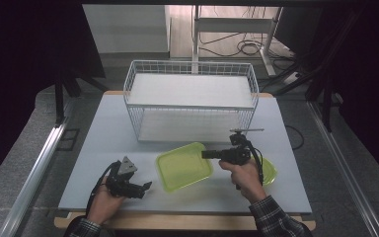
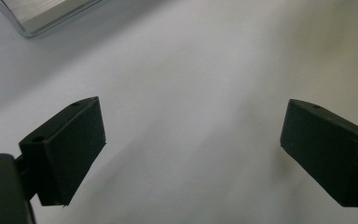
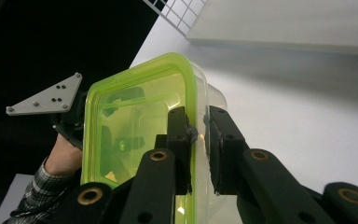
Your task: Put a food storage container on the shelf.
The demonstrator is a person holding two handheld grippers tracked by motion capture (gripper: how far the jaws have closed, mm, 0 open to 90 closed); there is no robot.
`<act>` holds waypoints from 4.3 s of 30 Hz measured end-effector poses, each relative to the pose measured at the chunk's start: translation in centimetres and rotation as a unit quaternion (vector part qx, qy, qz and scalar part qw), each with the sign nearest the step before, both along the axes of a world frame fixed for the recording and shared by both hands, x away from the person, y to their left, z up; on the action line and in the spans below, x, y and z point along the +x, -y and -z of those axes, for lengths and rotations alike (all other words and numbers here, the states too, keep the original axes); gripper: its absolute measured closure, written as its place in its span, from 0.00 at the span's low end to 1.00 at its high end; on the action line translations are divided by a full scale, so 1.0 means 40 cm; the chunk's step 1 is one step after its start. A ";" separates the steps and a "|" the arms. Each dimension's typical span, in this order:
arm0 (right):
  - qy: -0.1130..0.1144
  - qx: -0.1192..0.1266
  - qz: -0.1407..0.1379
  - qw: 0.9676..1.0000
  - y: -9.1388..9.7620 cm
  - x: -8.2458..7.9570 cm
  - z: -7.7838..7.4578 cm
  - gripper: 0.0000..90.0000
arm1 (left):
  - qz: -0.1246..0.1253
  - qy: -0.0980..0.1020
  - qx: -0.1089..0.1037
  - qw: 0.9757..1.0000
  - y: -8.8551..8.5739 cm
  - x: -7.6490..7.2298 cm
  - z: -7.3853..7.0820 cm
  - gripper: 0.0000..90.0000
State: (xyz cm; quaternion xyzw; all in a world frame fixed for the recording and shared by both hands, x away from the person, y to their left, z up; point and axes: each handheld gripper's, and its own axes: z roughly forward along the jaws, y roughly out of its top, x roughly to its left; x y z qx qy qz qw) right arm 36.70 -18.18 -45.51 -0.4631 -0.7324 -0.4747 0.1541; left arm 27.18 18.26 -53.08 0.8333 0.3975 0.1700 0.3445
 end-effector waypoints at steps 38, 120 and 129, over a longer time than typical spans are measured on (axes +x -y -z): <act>0.043 0.040 0.028 0.998 0.030 0.065 -0.187 0.89 | 0.013 -0.004 0.005 1.000 0.008 0.001 0.005 0.07; 0.125 -0.037 0.194 0.972 -0.036 0.316 -0.356 0.83 | 0.029 -0.014 0.029 0.999 0.024 0.000 0.016 0.07; 0.130 -0.062 0.198 0.970 -0.042 0.332 -0.344 0.79 | 0.030 -0.015 0.033 0.999 0.025 0.000 0.017 0.08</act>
